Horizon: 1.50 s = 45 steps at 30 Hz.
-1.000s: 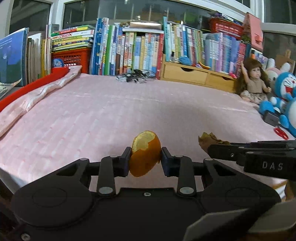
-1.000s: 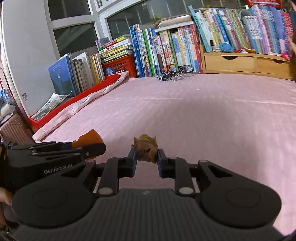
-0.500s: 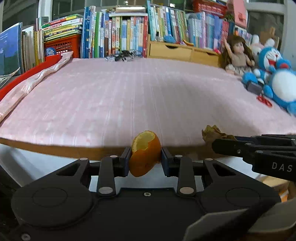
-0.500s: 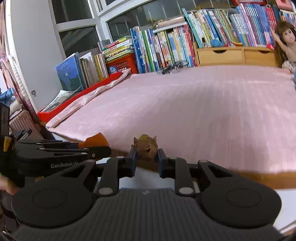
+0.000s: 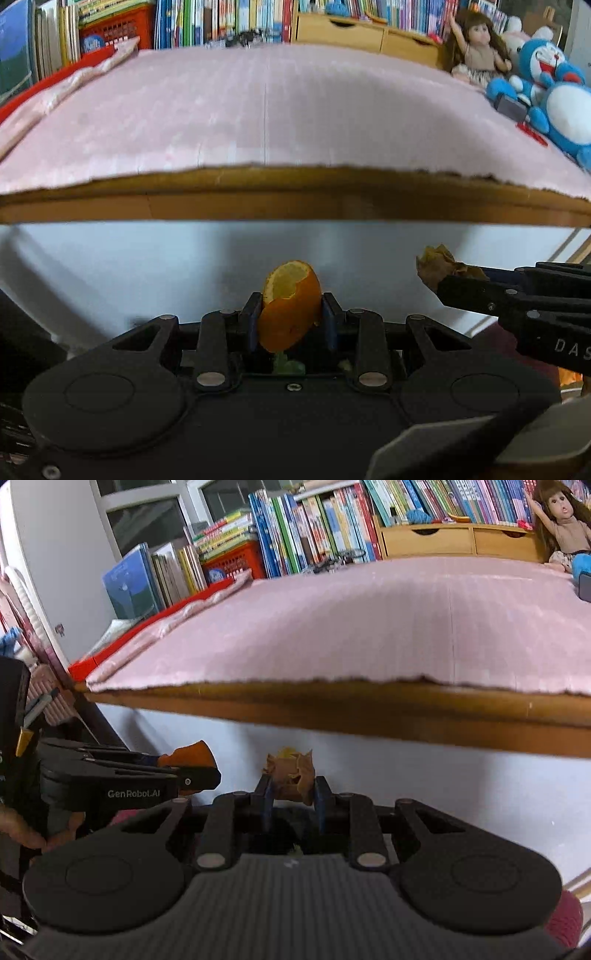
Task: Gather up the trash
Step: 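Carry orange peel and brown paper down over the trash bag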
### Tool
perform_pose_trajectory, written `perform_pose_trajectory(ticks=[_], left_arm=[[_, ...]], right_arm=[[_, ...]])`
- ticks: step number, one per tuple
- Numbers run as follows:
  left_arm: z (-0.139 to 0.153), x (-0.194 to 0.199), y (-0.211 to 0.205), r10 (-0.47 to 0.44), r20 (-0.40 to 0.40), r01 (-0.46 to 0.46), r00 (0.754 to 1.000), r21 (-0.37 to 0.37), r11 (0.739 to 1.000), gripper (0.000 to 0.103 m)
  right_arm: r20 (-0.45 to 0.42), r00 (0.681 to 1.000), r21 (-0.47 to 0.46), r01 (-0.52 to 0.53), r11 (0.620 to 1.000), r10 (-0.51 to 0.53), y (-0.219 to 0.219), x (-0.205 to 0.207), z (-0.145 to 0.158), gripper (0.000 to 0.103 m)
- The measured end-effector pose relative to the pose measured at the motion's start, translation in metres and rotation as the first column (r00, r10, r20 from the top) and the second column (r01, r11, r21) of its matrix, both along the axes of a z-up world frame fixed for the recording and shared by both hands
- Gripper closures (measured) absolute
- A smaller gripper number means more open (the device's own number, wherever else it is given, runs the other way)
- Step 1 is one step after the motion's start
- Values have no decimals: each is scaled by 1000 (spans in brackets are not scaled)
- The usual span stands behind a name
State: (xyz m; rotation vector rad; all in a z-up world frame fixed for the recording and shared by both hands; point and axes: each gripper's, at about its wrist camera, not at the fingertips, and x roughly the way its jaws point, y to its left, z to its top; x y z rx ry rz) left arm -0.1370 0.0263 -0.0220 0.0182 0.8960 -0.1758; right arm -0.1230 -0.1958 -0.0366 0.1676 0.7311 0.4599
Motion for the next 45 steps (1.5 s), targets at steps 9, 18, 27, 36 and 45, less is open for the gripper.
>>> perform_pose_trajectory(ticks=[9,18,27,36,45], left_arm=[[-26,-3,1,-18,-82,20,996,13,1000,71],[-47,-1,3,-29,-154,33,988,26,999,71],[-61,4,2,-23,-205,32,978,37,999,70],[-64,6,-1,-20,-231,32,973,51,998,69],[-67,9,-4,-19,-258,35,966,55,998,67]], right_arm=[[-84,996,-6,-7,1000,7,8,-8,-23,75],[-156,988,-13,-14,1000,12,16,-9,-40,73],[-189,982,-26,-15,1000,9,21,-6,-47,71],[-217,976,-37,-26,999,18,24,-2,-54,70],[-225,974,-40,-31,999,21,25,0,-56,69]])
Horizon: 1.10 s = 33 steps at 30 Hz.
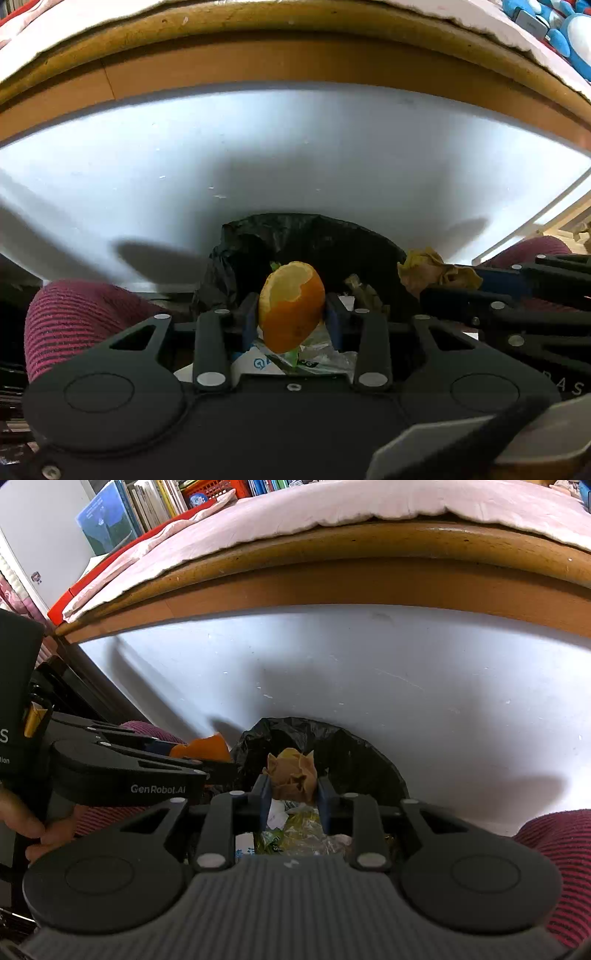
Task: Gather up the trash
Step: 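Open both tools to drop peel and paper into the trash bag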
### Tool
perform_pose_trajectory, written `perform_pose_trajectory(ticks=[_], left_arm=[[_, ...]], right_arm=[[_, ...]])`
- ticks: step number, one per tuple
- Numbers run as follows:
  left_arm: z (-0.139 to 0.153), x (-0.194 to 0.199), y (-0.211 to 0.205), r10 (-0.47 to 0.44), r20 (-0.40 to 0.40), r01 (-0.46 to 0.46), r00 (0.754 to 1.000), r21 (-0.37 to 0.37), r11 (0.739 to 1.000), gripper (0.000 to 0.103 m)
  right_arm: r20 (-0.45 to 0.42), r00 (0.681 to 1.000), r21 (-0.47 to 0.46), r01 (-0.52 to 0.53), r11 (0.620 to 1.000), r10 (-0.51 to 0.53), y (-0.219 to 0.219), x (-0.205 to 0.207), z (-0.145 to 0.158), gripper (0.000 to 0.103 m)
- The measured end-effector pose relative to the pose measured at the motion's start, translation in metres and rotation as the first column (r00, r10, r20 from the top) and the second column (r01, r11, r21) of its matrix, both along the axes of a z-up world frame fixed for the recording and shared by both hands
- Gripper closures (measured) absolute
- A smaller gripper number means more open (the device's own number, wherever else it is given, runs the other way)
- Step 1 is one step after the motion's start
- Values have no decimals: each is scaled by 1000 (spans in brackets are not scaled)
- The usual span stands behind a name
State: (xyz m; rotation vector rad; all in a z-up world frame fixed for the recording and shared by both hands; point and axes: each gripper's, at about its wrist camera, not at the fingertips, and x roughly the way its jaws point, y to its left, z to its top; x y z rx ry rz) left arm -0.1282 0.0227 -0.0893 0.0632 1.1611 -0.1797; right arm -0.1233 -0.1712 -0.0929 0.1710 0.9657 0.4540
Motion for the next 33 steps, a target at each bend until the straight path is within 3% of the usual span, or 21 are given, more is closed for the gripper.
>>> perform_pose_trajectory(ticks=[10,14,25,33], left_arm=[[-4,1,1,11,-28,-11,1000,0,1000,64],[-7,3,0,16,-30,-15,999,7,1000,62],[-7,3,-3,20,-33,-19,999,20,1000,53],[-7,2,-3,30,-32,-29,999,31,999,35]], right_arm=[[-9,1000,1,-4,1000,4,-1,1,-3,68],[-8,1000,2,-4,1000,4,-2,2,-4,50],[-2,1000,-27,-10,1000,10,2,1,-2,32],[6,1000,-61,3,998,-3,0,1,-2,20]])
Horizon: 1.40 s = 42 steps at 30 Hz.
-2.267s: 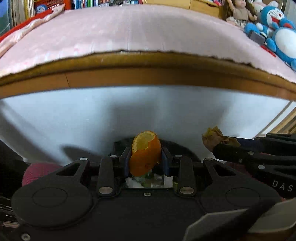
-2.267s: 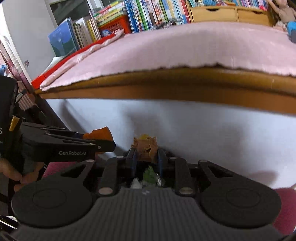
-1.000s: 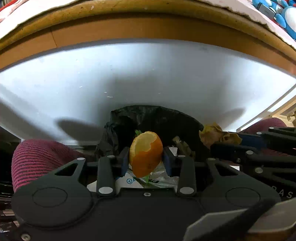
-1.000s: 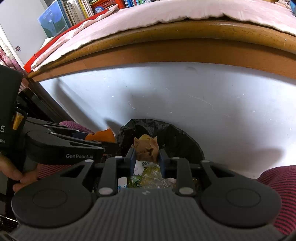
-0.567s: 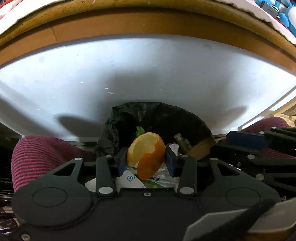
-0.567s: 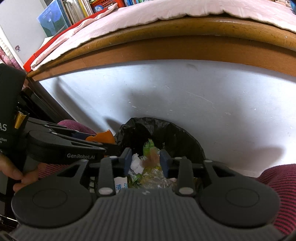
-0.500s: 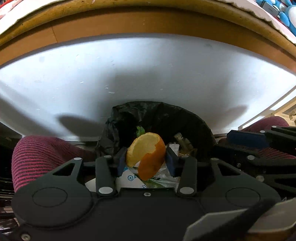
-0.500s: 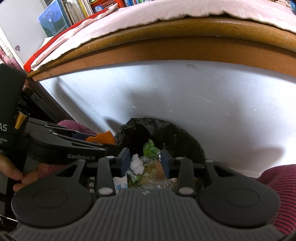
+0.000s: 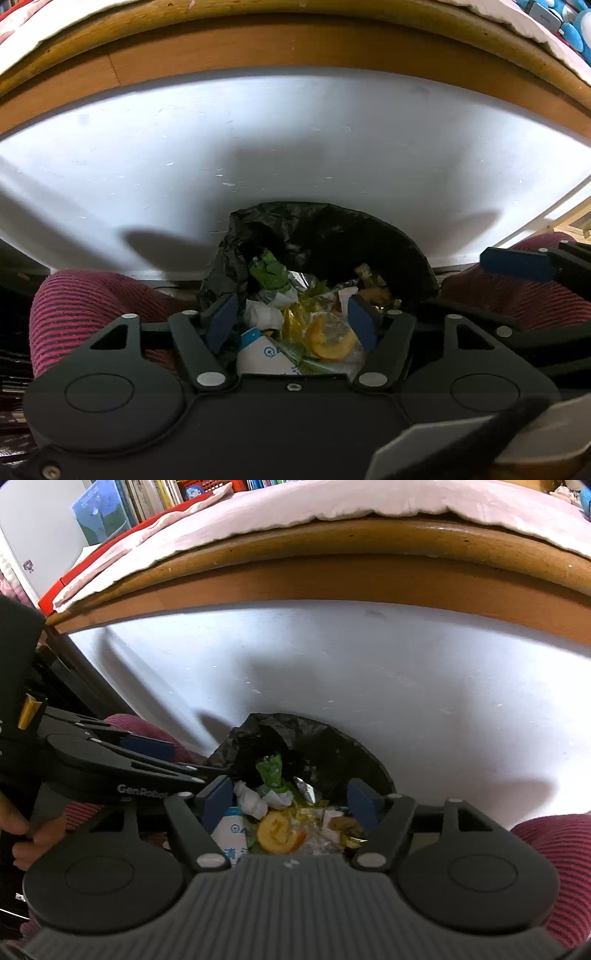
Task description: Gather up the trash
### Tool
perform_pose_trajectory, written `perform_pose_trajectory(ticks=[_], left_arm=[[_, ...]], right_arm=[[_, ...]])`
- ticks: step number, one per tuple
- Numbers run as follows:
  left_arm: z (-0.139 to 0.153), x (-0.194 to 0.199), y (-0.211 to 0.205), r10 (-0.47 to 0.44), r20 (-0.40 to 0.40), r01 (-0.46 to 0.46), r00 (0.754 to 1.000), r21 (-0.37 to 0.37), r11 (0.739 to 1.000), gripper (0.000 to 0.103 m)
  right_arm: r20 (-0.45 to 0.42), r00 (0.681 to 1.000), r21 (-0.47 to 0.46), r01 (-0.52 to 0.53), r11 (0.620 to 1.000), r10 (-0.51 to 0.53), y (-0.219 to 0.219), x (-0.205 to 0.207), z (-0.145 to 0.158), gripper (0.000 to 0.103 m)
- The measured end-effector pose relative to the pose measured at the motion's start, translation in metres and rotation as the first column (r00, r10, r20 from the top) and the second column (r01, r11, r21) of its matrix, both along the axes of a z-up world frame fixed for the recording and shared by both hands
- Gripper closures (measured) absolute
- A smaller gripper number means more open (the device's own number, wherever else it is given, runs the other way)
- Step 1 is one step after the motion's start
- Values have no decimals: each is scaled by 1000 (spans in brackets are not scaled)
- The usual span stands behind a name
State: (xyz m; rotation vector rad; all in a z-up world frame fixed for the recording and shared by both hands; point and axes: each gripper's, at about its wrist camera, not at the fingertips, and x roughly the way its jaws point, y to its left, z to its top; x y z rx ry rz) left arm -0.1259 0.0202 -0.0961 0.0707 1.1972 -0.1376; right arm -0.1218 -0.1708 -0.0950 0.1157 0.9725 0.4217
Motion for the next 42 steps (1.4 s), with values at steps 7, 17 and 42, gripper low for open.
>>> perform_pose_trajectory(ticks=[7,17,42], left_arm=[[-1,1,3,6,-9,-6,1000,7,1000,29],[-7,-2,7,22,-35,-22,999,3,1000,20],[-19,-1,9,44,-80,-43,996,9,999,16]], right_arm=[[-18,1000,-20,-5,1000,5,0,-1,-2,11],[-34,999,-47,-23,999,22,0,-3,-6,0],[-40,998,-69,-48,996,45,2,-5,-15,0]])
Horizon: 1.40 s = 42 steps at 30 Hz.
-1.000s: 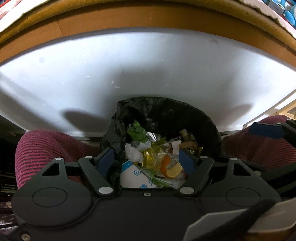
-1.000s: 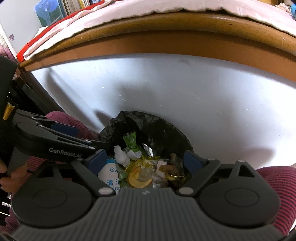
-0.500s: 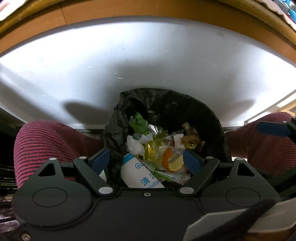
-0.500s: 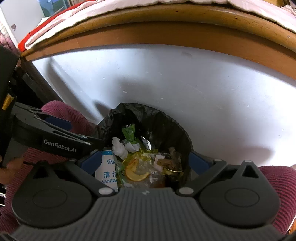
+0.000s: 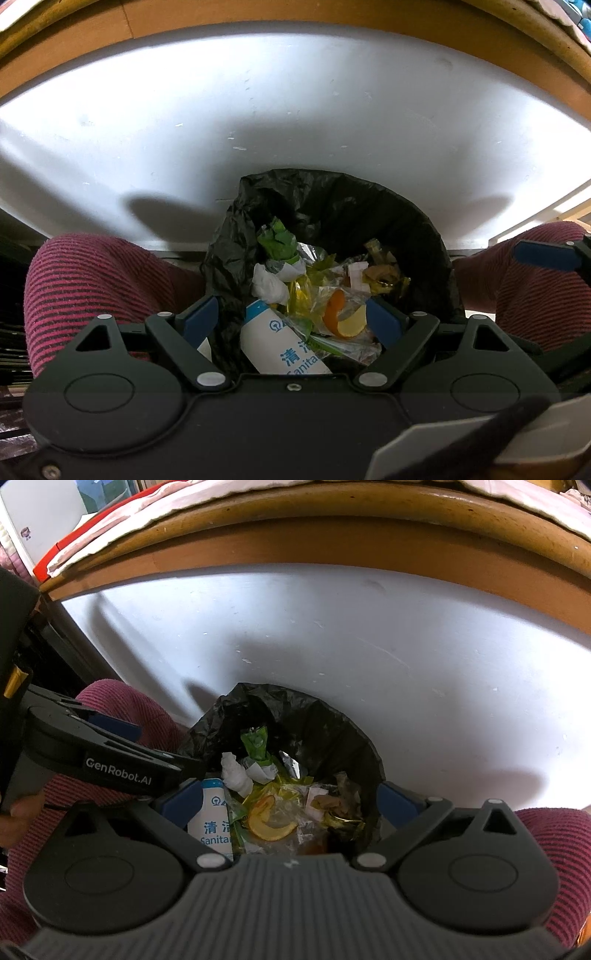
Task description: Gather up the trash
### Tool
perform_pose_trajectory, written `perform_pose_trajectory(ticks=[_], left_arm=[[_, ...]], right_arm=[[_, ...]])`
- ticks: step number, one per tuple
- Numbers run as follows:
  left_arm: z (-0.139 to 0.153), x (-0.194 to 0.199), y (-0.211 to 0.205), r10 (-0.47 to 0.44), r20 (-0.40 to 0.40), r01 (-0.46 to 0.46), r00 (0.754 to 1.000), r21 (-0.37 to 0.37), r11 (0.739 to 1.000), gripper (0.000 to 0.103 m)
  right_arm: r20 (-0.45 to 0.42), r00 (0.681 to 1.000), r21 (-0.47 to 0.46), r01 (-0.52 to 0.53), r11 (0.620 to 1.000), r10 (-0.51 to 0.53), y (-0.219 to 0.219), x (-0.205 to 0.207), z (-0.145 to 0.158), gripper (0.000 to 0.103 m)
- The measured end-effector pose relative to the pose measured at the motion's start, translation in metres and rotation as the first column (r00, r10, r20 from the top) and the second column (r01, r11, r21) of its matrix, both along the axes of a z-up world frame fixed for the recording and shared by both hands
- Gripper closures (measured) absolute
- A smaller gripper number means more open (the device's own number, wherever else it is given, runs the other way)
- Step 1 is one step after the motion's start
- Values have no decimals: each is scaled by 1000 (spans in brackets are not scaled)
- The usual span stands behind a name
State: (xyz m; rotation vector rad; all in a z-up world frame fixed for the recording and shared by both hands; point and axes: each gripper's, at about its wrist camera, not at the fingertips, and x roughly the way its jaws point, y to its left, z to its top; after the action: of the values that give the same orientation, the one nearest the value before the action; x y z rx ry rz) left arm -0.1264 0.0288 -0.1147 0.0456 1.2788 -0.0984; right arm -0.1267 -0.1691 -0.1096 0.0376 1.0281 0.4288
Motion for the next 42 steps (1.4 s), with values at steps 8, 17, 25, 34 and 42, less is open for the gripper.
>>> perform_pose_trajectory(ticks=[8,17,25,34,42], left_arm=[[-2,0,-2,-2,0,2,1000,15,1000,16],[-2,0,0,-1,-4,1,1000,9,1000,14],[-3,-1,-3,4,-11,-4,1000,0,1000,14],[-4,-1,-1,10,-16,-10,1000,-20,1000,14],[-3,-2,-3,4,-10,-4,1000,-16,1000,14]], right_arm=[[-4,1000,-10,-16,1000,16,2,0,-3,0],[-10,1000,-20,-27,999,27,5,0,-5,0],[-24,999,-21,-26,999,25,6,1,-5,0],[-22,999,-17,-24,1000,23,4,1,-6,0],[-23,999,-22,-26,999,26,3,1,-6,0]])
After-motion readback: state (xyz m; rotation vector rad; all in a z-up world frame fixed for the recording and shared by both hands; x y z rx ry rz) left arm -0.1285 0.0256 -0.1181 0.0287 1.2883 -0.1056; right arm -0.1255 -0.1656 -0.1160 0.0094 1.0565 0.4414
